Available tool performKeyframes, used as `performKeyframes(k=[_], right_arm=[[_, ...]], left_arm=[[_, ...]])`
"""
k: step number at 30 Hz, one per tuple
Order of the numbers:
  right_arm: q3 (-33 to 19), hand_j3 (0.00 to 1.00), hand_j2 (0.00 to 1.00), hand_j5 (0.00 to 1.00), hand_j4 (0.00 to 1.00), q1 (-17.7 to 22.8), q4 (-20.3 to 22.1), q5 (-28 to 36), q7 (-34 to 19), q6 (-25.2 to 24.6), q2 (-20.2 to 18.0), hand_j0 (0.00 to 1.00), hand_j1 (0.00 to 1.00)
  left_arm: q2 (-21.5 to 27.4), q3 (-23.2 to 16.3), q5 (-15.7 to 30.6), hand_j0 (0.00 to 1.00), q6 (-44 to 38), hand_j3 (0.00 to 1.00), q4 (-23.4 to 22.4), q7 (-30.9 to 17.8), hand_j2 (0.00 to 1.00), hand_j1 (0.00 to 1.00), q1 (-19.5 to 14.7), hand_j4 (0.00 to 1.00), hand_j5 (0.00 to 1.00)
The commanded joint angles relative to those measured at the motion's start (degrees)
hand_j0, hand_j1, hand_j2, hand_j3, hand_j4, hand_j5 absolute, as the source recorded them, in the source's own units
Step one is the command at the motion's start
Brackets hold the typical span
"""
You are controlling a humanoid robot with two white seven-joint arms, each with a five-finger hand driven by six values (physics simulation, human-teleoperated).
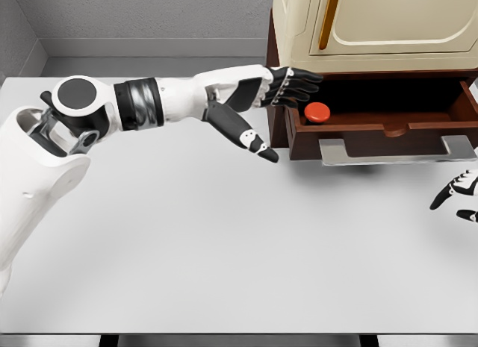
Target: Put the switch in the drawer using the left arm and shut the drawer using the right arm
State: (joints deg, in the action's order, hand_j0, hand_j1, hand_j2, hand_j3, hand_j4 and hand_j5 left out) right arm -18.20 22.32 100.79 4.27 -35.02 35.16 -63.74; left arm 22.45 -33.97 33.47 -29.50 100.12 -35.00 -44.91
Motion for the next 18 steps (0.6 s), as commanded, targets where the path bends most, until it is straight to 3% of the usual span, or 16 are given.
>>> performKeyframes(k=[1, 5, 18], right_arm=[[0.0, 0.58, 0.58, 0.58, 0.58, 0.0, 0.0, 0.4, 0.0, -0.2, -0.1, 0.58, 0.58], [0.0, 0.58, 0.58, 0.58, 0.58, 0.1, 0.0, 0.4, 0.0, -0.2, -0.1, 0.58, 0.58], [-0.8, 0.58, 0.58, 0.58, 0.58, -0.2, 0.0, 0.6, 0.0, -0.2, -1.3, 0.58, 0.58]], left_arm=[[0.0, 0.0, -1.7, 1.0, -0.6, 1.0, -0.4, 0.0, 1.0, 1.0, 0.0, 1.0, 1.0], [-1.2, -0.1, -4.2, 1.0, -0.5, 1.0, -1.7, 0.0, 1.0, 1.0, 0.0, 1.0, 1.0], [-4.9, -0.7, -4.4, 1.0, 0.1, 1.0, -5.5, 0.0, 1.0, 1.0, -0.1, 1.0, 1.0]])
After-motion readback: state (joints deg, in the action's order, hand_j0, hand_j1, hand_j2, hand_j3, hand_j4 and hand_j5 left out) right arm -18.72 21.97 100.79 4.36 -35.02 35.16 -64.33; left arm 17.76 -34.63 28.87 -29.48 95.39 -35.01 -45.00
